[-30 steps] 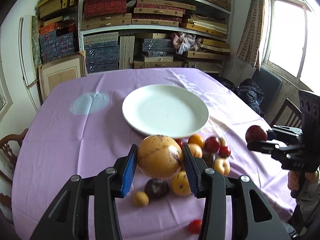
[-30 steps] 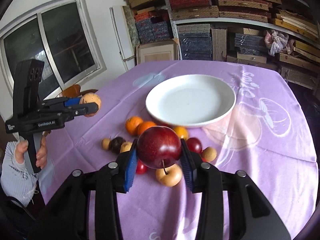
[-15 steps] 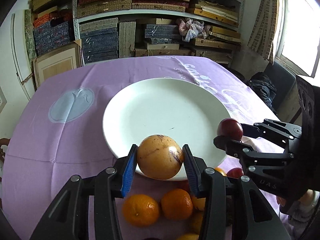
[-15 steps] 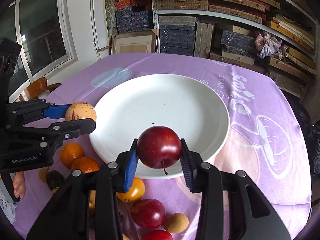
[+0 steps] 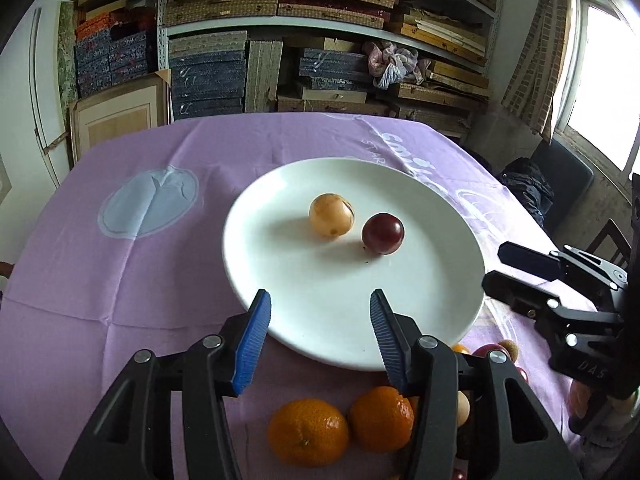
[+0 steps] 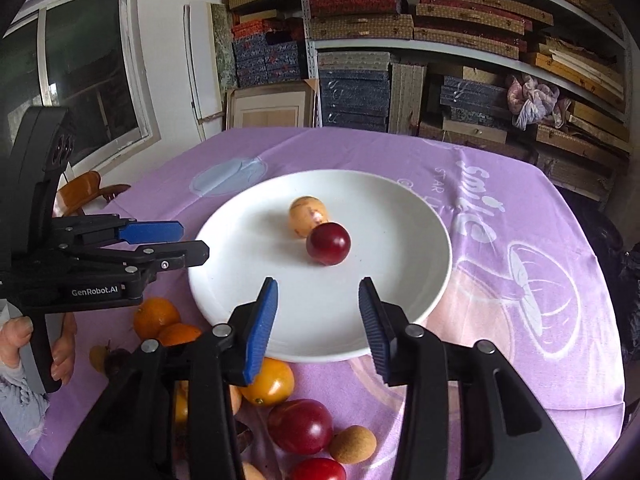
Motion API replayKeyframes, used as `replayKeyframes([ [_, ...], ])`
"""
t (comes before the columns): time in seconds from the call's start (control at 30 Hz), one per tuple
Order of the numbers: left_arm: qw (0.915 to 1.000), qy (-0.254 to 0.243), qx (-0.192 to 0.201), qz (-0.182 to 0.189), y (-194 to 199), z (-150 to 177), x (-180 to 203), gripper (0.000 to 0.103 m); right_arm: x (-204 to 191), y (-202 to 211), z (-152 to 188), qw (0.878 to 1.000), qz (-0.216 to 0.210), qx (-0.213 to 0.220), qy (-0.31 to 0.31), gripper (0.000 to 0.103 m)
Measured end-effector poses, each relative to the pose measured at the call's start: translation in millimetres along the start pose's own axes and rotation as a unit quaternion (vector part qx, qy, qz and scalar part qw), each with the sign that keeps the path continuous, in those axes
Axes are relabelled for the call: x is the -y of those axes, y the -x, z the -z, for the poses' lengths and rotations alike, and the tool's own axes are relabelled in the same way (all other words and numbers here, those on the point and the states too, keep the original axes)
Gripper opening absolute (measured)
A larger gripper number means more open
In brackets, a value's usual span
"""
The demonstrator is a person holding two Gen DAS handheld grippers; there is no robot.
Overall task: Organize fruits
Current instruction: 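Carry both fruits over the white plate and open both tools, then withdraw both tools from the plate back toward the fruit pile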
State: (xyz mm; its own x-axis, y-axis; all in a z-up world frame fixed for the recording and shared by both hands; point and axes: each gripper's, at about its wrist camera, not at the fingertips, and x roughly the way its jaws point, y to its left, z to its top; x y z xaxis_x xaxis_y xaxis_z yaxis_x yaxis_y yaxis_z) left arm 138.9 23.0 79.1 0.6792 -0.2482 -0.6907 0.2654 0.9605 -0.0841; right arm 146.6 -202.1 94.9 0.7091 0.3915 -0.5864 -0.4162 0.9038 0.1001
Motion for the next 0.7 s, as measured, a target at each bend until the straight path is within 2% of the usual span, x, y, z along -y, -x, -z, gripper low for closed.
replayKeyframes([
  [0.1, 0.9995, -0.020, 0.016, -0.019, 33, 6, 2, 0.058, -2, 38, 0, 1.000, -0.001, 0.030, -0.005, 0.062],
  [0.27, 0.9975, -0.038, 0.037, -0.047, 84, 36, 5, 0.064, -4, 89, 25, 0.999, 0.010, 0.052, -0.001, 0.072],
  [0.33, 0.9971, -0.034, 0.043, -0.052, 100, 53, 4, 0.068, -2, 106, 42, 0.998, 0.021, 0.062, -0.007, 0.089],
  [0.4, 0.9970, -0.023, 0.049, -0.055, 112, 72, 1, 0.073, 0, 124, 62, 0.996, 0.032, 0.085, -0.022, 0.099],
  [0.53, 0.9972, 0.013, 0.058, -0.046, 119, 105, -7, 0.077, 8, 144, 101, 0.991, 0.028, 0.123, -0.051, 0.099],
  [0.63, 0.9979, 0.020, 0.043, -0.044, 105, 122, -9, 0.078, 17, 142, 112, 0.990, 0.046, 0.109, -0.073, 0.099],
  [0.7, 0.9982, 0.018, 0.038, -0.043, 97, 129, -8, 0.078, 22, 143, 113, 0.989, 0.045, 0.115, -0.086, 0.099],
])
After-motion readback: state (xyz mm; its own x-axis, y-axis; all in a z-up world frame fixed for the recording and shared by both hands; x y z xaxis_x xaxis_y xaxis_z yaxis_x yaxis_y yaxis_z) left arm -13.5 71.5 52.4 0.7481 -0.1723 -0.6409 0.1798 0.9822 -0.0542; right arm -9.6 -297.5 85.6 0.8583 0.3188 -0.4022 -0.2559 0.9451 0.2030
